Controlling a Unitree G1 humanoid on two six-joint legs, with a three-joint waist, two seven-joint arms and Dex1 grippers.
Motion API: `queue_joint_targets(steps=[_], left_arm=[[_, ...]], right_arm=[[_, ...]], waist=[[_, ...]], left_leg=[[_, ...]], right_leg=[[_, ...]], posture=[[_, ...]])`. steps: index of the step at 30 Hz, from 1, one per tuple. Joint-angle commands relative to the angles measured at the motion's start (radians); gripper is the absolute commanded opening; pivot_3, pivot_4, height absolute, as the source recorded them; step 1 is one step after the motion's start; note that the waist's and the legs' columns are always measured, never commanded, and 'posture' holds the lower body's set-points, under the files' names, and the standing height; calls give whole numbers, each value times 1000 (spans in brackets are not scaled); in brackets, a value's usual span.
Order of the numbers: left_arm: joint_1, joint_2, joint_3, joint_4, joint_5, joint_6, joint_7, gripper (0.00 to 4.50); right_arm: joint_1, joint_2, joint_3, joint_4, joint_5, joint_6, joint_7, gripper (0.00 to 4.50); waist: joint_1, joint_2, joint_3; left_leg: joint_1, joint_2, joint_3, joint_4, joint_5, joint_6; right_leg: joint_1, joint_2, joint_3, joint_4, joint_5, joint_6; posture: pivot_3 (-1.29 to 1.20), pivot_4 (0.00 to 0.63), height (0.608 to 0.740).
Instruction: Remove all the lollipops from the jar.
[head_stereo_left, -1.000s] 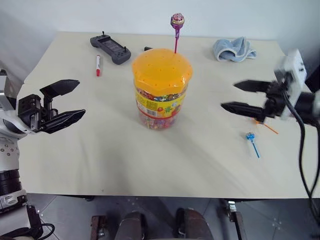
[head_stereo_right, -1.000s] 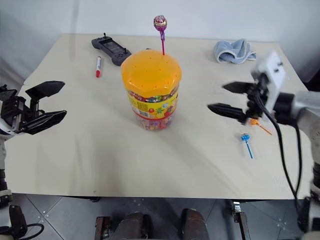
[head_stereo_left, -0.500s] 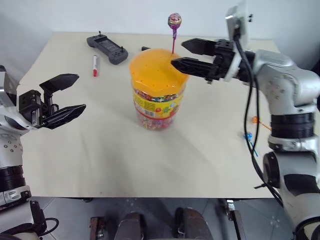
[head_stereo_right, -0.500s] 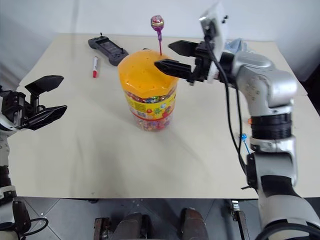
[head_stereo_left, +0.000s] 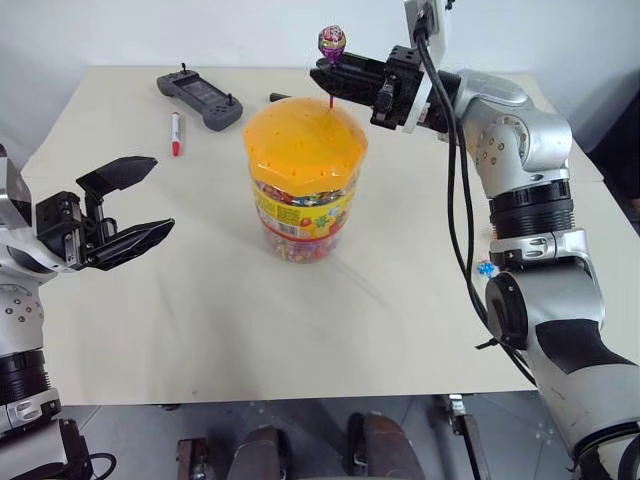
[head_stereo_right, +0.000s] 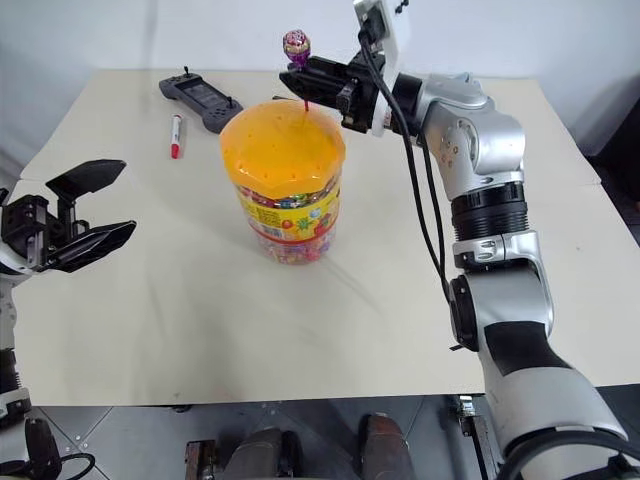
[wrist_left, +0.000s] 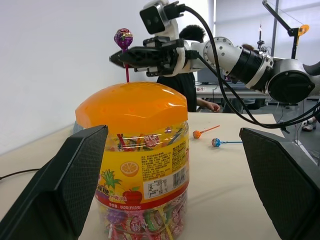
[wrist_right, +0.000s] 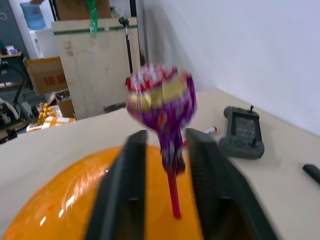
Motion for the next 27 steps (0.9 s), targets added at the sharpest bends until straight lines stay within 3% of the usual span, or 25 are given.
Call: queue_joint_targets(steps=[1,6,12,16,20,27], left_arm=[[1,12,23,-19,-18,0,0,4500],[-14,18,15,5,-11,-2,-14,4500],[-40,23,0,36,0,0,-32,4500],[-51,30,-5,48,3,5,-39,4500],[-61,50,-9,70,8,10,-53,4500],[-53,64,-9,73,10,18,-57,4500]], right_arm=[[-63,-4,-45,-10,1,-30,-4,24],[-118,-11,-74,13,-8,-52,-31,24],[-226,-107,-121,125,-75,-74,-126,24],[-240,-204,-52,238,-202,-29,-177,24],[-194,-289,48,335,-334,0,-137,24],[-62,-315,141,425,-462,68,-105,24]], waist=[[0,0,0],[-4,0,0],[2,0,0],[5,0,0],[4,0,0],[-1,1,0]], left_leg=[[0,0,0,0,0,0],[0,0,0,-1,0,0],[0,0,0,-1,0,0],[0,0,0,-1,0,0],[0,0,2,-2,0,0],[0,0,3,-3,0,0]], right_leg=[[0,0,0,0,0,0],[0,0,0,0,0,0],[0,0,0,0,0,0],[0,0,0,0,0,0],[0,-1,1,-1,0,0],[-1,0,0,-2,0,0]], posture=[[0,150,740],[0,150,740],[0,150,740],[0,150,740],[0,150,740],[0,150,740]])
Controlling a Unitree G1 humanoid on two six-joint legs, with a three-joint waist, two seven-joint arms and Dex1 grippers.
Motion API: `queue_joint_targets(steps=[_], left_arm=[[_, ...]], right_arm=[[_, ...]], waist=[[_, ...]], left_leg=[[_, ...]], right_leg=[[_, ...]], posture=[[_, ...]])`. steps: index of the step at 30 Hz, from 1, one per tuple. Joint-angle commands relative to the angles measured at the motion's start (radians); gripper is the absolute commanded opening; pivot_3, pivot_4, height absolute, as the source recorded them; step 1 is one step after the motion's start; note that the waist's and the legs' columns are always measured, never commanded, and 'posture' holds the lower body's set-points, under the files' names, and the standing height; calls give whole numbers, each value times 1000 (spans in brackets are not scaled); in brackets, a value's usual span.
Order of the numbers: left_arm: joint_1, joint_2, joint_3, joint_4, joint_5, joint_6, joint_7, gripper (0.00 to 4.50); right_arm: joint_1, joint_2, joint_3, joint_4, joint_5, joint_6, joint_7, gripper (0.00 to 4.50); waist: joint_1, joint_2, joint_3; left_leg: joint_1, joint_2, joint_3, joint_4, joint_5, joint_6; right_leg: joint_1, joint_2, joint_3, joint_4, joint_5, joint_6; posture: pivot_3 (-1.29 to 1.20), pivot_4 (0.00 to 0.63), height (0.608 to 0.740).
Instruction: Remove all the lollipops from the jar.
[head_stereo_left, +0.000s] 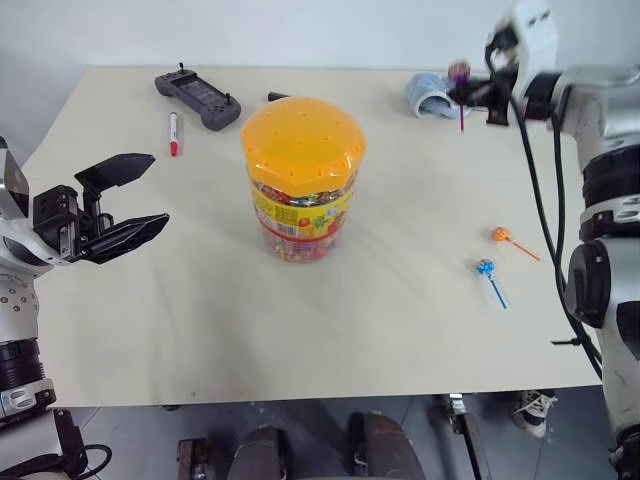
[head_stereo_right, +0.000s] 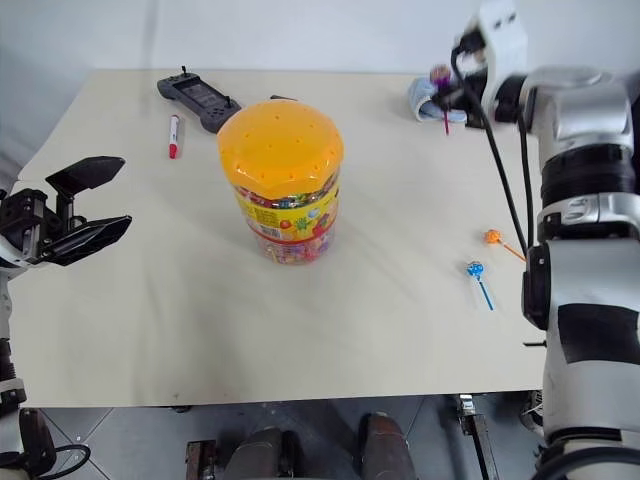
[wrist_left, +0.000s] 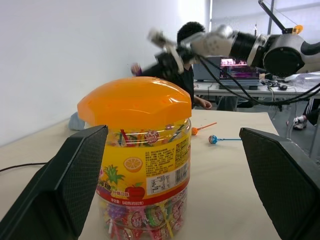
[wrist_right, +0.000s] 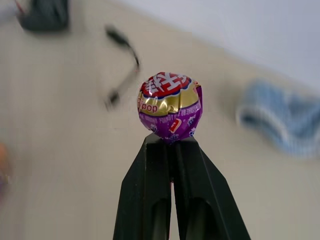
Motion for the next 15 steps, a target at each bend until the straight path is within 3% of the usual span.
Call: queue_joint_targets(steps=[1,15], left_arm=[[3,28,17,-15,0,7,-4,4500],[71,39,47,-93,-22,41,26,4500]], right_arm=[[34,-9,22,33,-51,25,-3,24],[110,83,-16,247,-110,-30,-188,24]], waist=[[-2,0,0],[-19,2,1]], left_leg=[[0,0,0,0,0,0],[0,0,-2,-1,0,0]], right_leg=[[0,0,0,0,0,0],[0,0,0,0,0,0]], posture=[[0,150,740],[0,150,740]])
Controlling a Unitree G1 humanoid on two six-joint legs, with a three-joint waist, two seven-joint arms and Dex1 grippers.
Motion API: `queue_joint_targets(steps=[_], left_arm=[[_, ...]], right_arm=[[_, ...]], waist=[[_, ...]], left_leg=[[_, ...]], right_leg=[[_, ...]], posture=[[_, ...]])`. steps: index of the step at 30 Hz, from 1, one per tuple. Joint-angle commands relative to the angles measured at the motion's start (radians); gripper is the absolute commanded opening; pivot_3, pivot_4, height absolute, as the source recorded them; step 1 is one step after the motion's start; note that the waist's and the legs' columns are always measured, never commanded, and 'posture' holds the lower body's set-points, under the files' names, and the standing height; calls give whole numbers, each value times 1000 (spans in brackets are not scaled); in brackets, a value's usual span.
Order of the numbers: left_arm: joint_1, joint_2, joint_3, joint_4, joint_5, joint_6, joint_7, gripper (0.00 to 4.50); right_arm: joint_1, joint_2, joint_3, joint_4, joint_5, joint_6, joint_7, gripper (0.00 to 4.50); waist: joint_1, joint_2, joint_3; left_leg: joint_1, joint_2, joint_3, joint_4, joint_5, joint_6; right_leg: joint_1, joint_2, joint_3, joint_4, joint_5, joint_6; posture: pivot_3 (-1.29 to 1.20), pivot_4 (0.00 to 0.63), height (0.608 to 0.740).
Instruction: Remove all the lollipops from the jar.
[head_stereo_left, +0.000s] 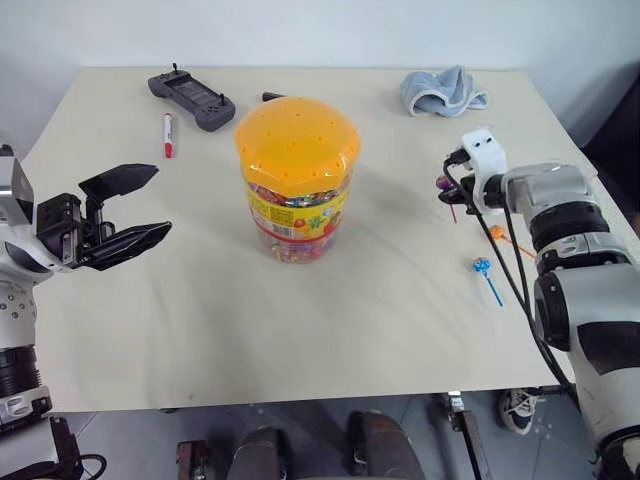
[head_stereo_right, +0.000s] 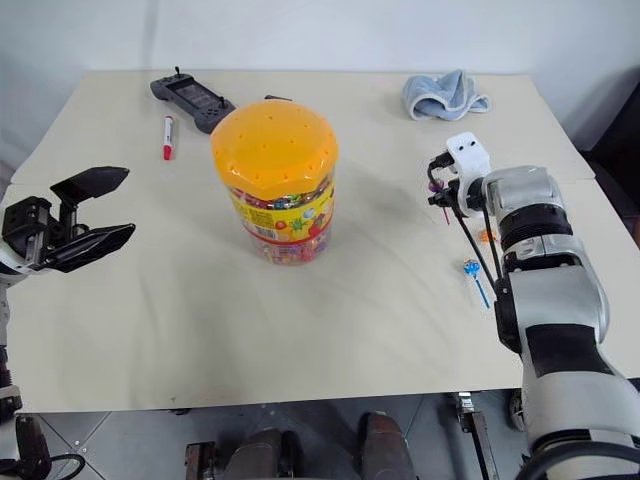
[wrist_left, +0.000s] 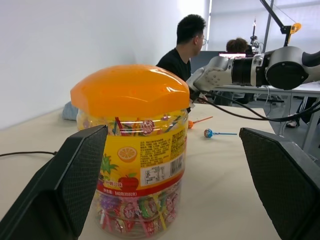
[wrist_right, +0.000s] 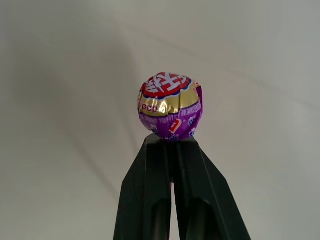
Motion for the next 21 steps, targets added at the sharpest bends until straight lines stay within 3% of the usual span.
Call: queue_joint_targets(steps=[1,4,14,21], left_arm=[[32,34,50,-57,-22,18,9,4500],[70,46,61,-80,-24,46,26,4500],[150,65,72,-140,-34,113,39,4500],[190,87,85,-136,-16,162,99,4500]], right_arm=[[-14,-24,-24,12,-15,-12,-30,273],[-18,-38,-27,6,-19,-3,-12,1063],[33,-122,-34,-158,3,42,184,4487],[357,-244,-126,-749,220,95,493,4487]], waist=[[-1,0,0],[-1,0,0],[3,1,0],[23,1,0]], left_leg=[[0,0,0,0,0,0],[0,0,0,0,0,0],[0,0,0,0,0,0],[0,0,0,1,0,0]], right_leg=[[0,0,0,0,0,0],[0,0,0,0,0,0],[0,0,1,0,0,0],[0,0,1,-1,0,0]], posture=[[0,150,740],[0,150,740],[0,150,740],[0,150,740]])
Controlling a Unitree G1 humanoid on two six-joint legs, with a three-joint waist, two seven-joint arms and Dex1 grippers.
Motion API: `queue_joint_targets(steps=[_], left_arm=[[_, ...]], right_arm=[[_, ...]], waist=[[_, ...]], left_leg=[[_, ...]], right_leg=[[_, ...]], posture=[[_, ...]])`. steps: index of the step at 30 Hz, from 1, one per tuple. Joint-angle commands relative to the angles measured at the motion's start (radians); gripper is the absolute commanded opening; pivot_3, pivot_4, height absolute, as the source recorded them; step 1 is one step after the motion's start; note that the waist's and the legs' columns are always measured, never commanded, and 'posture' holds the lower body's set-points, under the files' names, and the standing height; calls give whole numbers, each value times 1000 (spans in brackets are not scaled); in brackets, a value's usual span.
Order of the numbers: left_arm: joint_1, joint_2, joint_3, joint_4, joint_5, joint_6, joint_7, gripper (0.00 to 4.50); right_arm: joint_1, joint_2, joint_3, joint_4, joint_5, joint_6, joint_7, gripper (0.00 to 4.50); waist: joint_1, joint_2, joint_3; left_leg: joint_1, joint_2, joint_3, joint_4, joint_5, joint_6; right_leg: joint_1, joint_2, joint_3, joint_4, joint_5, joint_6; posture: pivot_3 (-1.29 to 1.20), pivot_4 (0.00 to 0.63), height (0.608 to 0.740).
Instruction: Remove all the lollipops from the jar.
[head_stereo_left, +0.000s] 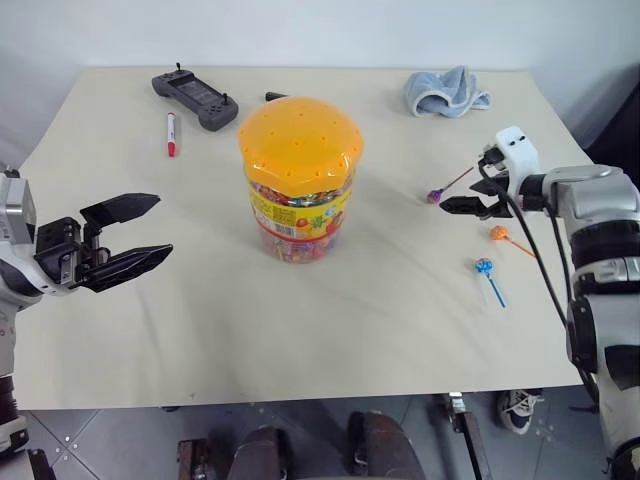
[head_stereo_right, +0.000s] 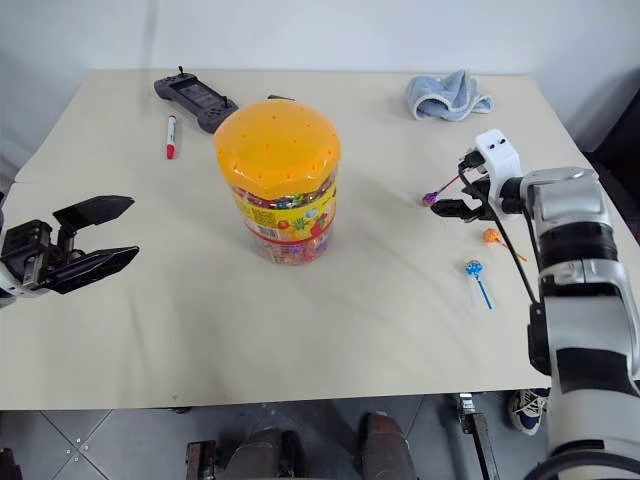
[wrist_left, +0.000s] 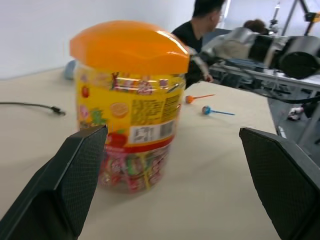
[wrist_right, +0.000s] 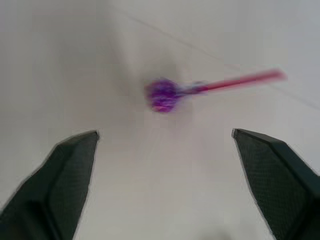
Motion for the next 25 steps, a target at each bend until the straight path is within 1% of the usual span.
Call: queue_joint_targets(steps=[1,4,5,7,9,11,14,18,20,25], left_arm=[[39,29,31,-26,1,30,22,4500],[73,6,52,-38,20,14,74,4500],[78,-3,58,-39,25,5,95,4500],[124,-23,77,-63,-4,55,144,4500],[223,-73,94,-121,-3,27,139,4500],[290,-104,109,-172,-6,21,150,4500],[371,-132,130,-227,-18,50,195,4500],[444,-155,157,-260,-37,43,200,4500],[459,-160,163,-270,-41,42,203,4500],[472,-180,149,-284,-48,16,192,4500]], right_arm=[[175,-60,-78,-325,155,-1,161,4487],[323,-68,-124,-504,265,-23,248,4487],[345,-68,-128,-530,282,-21,255,4487],[430,-55,-89,-597,287,-73,278,4487],[517,-15,-53,-680,302,-114,281,4487],[557,4,-33,-704,302,-132,273,4487],[588,23,-13,-678,285,-163,250,4487],[606,23,2,-639,269,-207,231,4487],[608,24,1,-623,264,-220,218,4487],[603,61,-22,-598,254,-232,112,4487]], waist=[[12,0,0],[20,0,0],[24,0,0],[32,0,0],[38,0,-1],[40,0,-1],[46,0,-1],[65,0,-1],[68,-1,-1],[67,-1,-1]], left_leg=[[0,0,0,0,0,0],[0,0,1,1,0,0],[0,0,1,1,0,0],[0,0,1,3,0,0],[1,0,1,3,0,0],[3,1,1,3,0,0],[0,0,1,5,0,0],[2,0,1,6,0,0],[2,0,1,6,0,0],[3,0,1,7,0,0]], right_leg=[[0,0,0,0,0,0],[0,0,0,-1,0,0],[0,0,0,-1,0,0],[1,0,1,-3,0,0],[1,0,2,-5,0,0],[3,0,4,-5,0,0],[2,0,4,-6,0,0],[4,0,4,-7,0,0],[5,0,4,-7,0,0],[8,0,2,-8,0,0]], posture=[[0,150,740],[0,150,740],[0,150,740],[0,150,740],[0,150,740],[0,150,740],[0,150,740],[0,150,740],[0,150,740],[0,150,740]])
